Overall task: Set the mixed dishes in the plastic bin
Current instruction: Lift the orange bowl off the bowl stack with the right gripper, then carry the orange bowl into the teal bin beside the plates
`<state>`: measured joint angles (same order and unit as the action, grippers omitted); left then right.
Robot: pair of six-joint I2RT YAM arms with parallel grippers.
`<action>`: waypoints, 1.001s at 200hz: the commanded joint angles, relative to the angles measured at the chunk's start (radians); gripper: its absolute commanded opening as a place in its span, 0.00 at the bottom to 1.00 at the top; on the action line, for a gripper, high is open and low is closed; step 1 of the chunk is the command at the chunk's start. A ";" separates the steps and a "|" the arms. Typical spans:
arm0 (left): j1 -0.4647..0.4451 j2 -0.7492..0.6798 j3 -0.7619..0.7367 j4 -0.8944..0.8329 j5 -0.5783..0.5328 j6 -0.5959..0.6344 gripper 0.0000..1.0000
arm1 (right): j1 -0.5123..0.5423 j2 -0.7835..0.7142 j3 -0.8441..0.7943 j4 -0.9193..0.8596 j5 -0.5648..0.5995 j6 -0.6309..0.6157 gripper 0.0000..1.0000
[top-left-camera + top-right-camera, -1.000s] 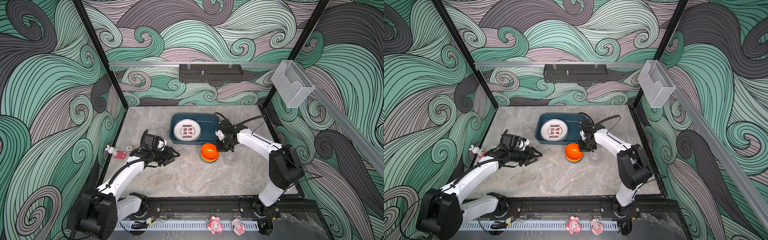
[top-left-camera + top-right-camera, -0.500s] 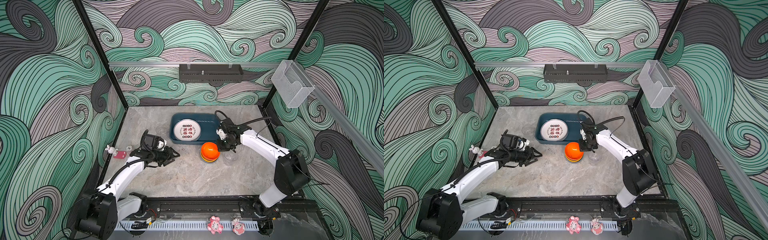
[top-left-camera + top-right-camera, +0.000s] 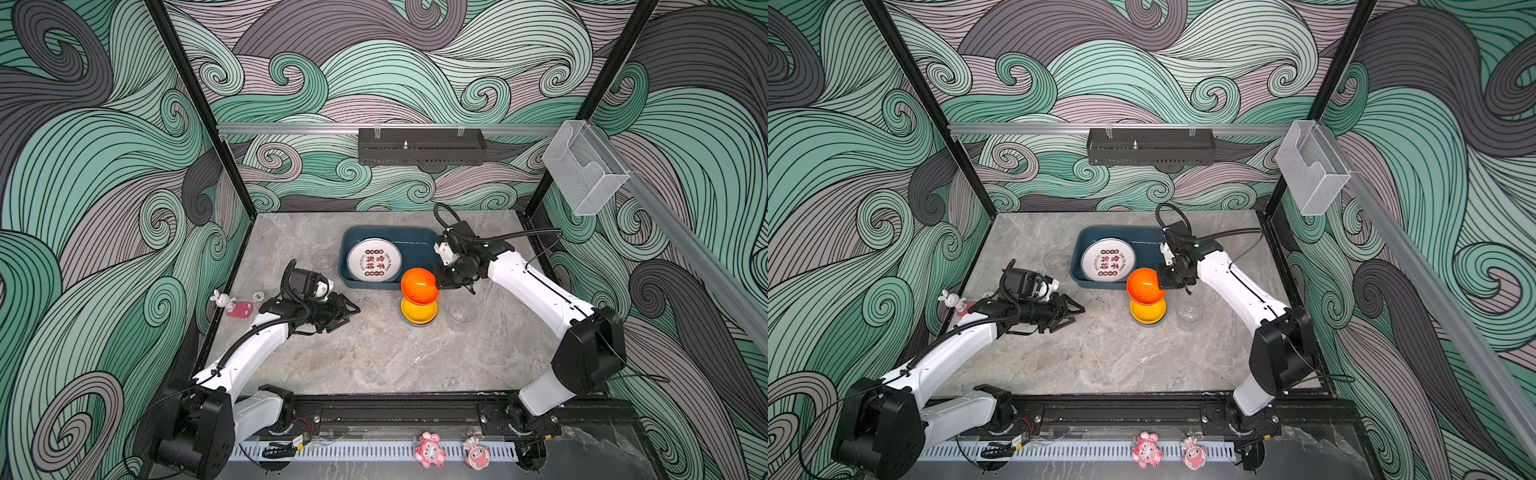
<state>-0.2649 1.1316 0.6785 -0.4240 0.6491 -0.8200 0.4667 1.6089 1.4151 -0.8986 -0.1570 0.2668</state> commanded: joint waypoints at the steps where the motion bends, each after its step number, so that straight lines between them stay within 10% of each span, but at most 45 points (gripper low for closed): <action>1: -0.006 -0.025 0.034 0.020 0.018 0.001 0.56 | -0.016 0.040 0.081 -0.018 0.017 0.014 0.00; 200: -0.005 0.002 0.033 0.020 0.014 0.004 0.59 | -0.167 0.658 0.746 -0.070 0.097 0.091 0.00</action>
<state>-0.2649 1.1221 0.6880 -0.4049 0.6590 -0.8215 0.3069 2.2295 2.0827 -0.9390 -0.0662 0.3420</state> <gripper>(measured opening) 0.588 0.052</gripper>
